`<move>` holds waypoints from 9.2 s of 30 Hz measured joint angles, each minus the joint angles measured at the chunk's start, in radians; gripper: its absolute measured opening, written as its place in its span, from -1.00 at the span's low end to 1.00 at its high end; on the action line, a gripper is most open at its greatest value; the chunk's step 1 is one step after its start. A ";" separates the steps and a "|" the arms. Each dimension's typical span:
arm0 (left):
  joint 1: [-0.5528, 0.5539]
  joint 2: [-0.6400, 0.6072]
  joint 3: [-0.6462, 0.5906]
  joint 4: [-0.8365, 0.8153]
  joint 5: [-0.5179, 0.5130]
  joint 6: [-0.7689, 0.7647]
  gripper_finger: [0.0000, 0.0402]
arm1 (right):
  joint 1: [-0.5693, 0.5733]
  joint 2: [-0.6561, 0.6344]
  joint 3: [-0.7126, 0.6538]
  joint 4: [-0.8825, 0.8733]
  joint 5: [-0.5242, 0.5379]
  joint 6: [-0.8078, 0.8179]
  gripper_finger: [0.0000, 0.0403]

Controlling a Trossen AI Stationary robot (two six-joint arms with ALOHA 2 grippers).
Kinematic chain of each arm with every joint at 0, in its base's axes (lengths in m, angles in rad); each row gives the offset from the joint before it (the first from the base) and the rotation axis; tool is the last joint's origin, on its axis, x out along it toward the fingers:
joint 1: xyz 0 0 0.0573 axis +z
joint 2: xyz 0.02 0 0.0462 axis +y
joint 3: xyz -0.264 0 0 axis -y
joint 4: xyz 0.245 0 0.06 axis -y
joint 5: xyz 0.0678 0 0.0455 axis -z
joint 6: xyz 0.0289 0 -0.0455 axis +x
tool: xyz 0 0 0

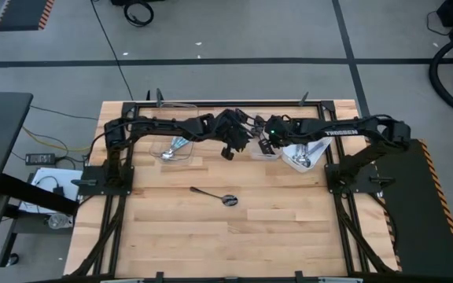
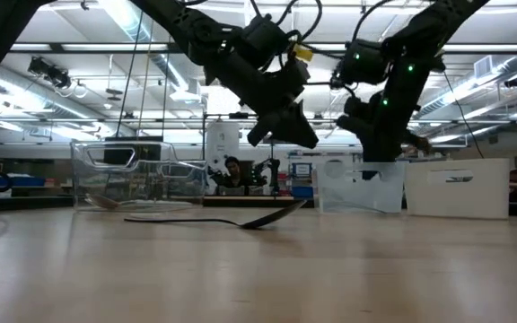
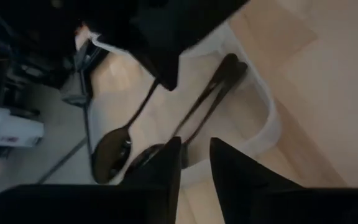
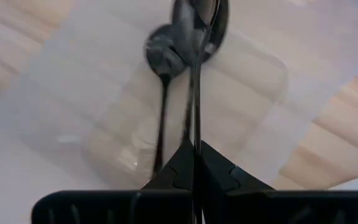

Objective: Sort silverware by color (type)
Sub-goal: Put the black spoon into the transparent white bin

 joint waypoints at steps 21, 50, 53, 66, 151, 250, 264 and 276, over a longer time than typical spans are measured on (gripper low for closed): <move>-0.168 -0.015 -0.039 -0.447 -0.053 -0.431 -0.80 | 0.007 -0.170 0.000 0.009 -0.124 -0.174 -0.45; -0.464 0.002 -0.040 -0.605 -0.080 -0.906 -0.23 | 0.375 -0.291 0.000 0.123 -0.033 -0.284 -0.47; -0.464 0.019 -0.038 -0.588 -0.100 -0.907 -0.24 | 0.405 -0.291 0.000 0.135 -0.027 -0.284 -0.47; -0.458 0.063 -0.036 -0.625 -0.158 -0.904 -0.26 | 0.519 -0.291 0.000 0.146 0.035 -0.279 -0.48; -0.503 0.004 -0.024 0.139 -0.493 0.588 -0.97 | 0.544 -0.292 -0.290 0.649 0.012 0.105 -0.39; -0.552 -0.252 -0.272 -0.066 -0.394 -0.865 -0.30 | 0.005 -0.341 -0.243 0.647 -0.175 -0.367 -0.92; -0.499 -0.581 -0.592 0.056 -0.395 -0.795 -0.30 | -0.088 -0.231 -0.083 0.645 -0.213 -0.368 -0.92; -0.480 -0.818 -0.798 0.162 -0.405 -0.876 -0.30 | -0.150 -0.086 0.107 0.477 -0.243 -0.405 -0.92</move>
